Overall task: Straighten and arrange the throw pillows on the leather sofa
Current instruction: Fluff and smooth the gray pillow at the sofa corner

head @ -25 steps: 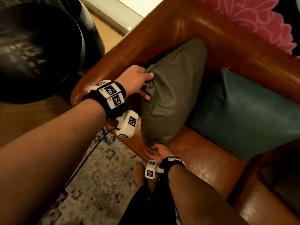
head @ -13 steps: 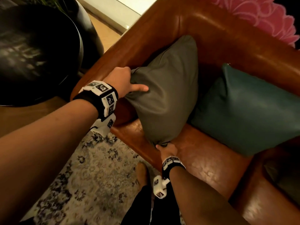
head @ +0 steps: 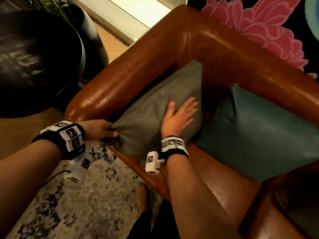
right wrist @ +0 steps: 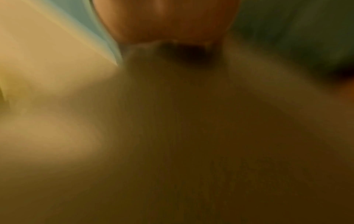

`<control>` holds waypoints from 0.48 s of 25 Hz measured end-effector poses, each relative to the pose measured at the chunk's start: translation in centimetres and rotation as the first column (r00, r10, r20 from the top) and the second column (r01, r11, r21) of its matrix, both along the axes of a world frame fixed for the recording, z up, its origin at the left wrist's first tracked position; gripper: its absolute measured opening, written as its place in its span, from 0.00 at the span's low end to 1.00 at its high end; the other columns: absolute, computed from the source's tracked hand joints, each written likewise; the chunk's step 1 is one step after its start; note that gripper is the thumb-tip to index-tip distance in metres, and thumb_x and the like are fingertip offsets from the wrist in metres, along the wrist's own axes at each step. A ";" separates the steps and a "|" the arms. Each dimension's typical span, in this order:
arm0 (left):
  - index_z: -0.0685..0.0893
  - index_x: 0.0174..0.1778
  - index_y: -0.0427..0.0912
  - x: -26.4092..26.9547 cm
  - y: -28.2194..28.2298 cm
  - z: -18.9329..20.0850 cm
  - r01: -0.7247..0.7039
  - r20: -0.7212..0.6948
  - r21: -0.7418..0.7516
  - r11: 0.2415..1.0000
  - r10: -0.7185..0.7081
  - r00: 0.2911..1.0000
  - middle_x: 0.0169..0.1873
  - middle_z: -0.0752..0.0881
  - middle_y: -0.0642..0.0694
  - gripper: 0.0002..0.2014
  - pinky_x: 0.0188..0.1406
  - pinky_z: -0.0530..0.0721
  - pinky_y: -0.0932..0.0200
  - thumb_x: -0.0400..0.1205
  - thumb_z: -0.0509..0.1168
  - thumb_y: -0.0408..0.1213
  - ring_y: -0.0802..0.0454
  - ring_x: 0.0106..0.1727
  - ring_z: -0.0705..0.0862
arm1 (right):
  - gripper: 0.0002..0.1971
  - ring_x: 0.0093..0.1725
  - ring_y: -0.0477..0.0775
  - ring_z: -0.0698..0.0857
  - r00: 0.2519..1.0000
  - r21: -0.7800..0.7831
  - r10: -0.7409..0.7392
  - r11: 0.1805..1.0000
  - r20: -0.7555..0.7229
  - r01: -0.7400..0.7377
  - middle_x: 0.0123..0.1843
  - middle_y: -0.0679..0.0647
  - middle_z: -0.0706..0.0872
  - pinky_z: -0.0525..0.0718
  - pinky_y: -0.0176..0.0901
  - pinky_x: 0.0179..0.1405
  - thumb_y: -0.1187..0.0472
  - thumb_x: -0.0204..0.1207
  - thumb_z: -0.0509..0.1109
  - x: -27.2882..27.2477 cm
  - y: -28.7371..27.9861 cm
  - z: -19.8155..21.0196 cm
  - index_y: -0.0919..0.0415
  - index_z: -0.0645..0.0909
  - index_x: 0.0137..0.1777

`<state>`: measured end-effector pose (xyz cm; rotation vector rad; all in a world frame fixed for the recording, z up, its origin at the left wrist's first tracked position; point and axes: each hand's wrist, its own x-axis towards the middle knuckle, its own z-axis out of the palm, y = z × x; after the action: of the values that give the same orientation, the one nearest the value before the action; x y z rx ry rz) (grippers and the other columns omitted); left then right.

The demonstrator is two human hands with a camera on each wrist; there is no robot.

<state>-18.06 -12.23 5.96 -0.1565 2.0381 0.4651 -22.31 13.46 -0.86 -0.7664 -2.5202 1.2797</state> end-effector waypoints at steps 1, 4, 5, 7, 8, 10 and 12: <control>0.87 0.55 0.44 0.6 -0.7 0.0 -0.049 -0.005 0.002 0.999 0.049 0.999 0.50 0.90 0.48 0.15 0.56 0.84 0.53 0.82 0.67 0.50 0.50 0.51 0.88 | 0.40 0.88 0.61 0.47 0.978 0.011 0.123 0.992 0.170 -0.126 0.89 0.59 0.46 0.51 0.69 0.83 0.38 0.82 0.53 -0.7 -2.6 -0.5 0.56 0.44 0.87; 0.87 0.45 0.43 -0.3 0.0 2.2 -0.089 0.102 -0.046 0.995 0.094 0.990 0.37 0.92 0.48 0.17 0.34 0.85 0.63 0.77 0.71 0.55 0.53 0.37 0.90 | 0.40 0.88 0.60 0.42 0.923 0.008 0.307 0.948 0.234 -0.317 0.89 0.55 0.41 0.43 0.70 0.83 0.35 0.81 0.50 -4.4 -2.2 -0.8 0.48 0.38 0.86; 0.87 0.47 0.42 -1.1 1.5 3.3 0.023 0.192 -0.117 0.993 0.000 0.981 0.34 0.91 0.49 0.19 0.28 0.83 0.68 0.79 0.69 0.56 0.56 0.34 0.90 | 0.39 0.88 0.59 0.42 0.937 0.027 0.287 0.954 0.199 -0.298 0.89 0.54 0.41 0.42 0.68 0.82 0.34 0.81 0.51 -4.7 -0.8 -1.0 0.47 0.38 0.86; 0.88 0.54 0.37 -3.8 4.5 5.3 0.273 0.301 -0.243 0.931 -0.196 0.933 0.37 0.91 0.48 0.28 0.34 0.85 0.70 0.81 0.62 0.61 0.57 0.36 0.89 | 0.39 0.87 0.59 0.39 0.904 -0.011 0.335 0.939 0.266 -0.345 0.89 0.54 0.38 0.40 0.69 0.83 0.34 0.82 0.49 -3.6 0.2 -1.6 0.47 0.35 0.86; 0.88 0.56 0.37 -5.6 6.1 6.0 0.339 0.225 -0.307 0.889 -0.279 0.934 0.41 0.92 0.46 0.31 0.47 0.87 0.65 0.81 0.59 0.65 0.55 0.41 0.90 | 0.39 0.87 0.59 0.37 0.848 -0.074 0.409 0.909 0.338 -0.409 0.88 0.54 0.36 0.39 0.70 0.83 0.34 0.82 0.47 -3.1 0.0 -1.9 0.47 0.34 0.86; 0.86 0.55 0.39 -11.1 8.9 6.4 0.170 -0.290 -0.399 0.901 -0.300 0.909 0.48 0.90 0.41 0.33 0.57 0.85 0.49 0.81 0.54 0.68 0.44 0.49 0.89 | 0.38 0.87 0.58 0.36 0.773 -0.220 0.520 0.854 0.364 -0.471 0.88 0.52 0.35 0.37 0.67 0.83 0.34 0.83 0.48 -3.0 -0.3 -2.2 0.44 0.34 0.85; 0.84 0.54 0.35 -16.6 12.8 6.1 -0.103 -0.682 -0.210 0.972 -0.071 0.728 0.52 0.88 0.33 0.29 0.53 0.82 0.46 0.84 0.57 0.62 0.35 0.55 0.86 | 0.36 0.87 0.54 0.36 0.793 -0.292 0.543 0.833 0.275 -0.470 0.88 0.49 0.36 0.35 0.61 0.82 0.35 0.83 0.49 -3.3 1.0 -1.6 0.42 0.36 0.85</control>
<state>-34.70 0.55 12.02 -0.1580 2.8396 0.3079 -25.59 14.49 -2.50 -0.3681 -3.0563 1.7338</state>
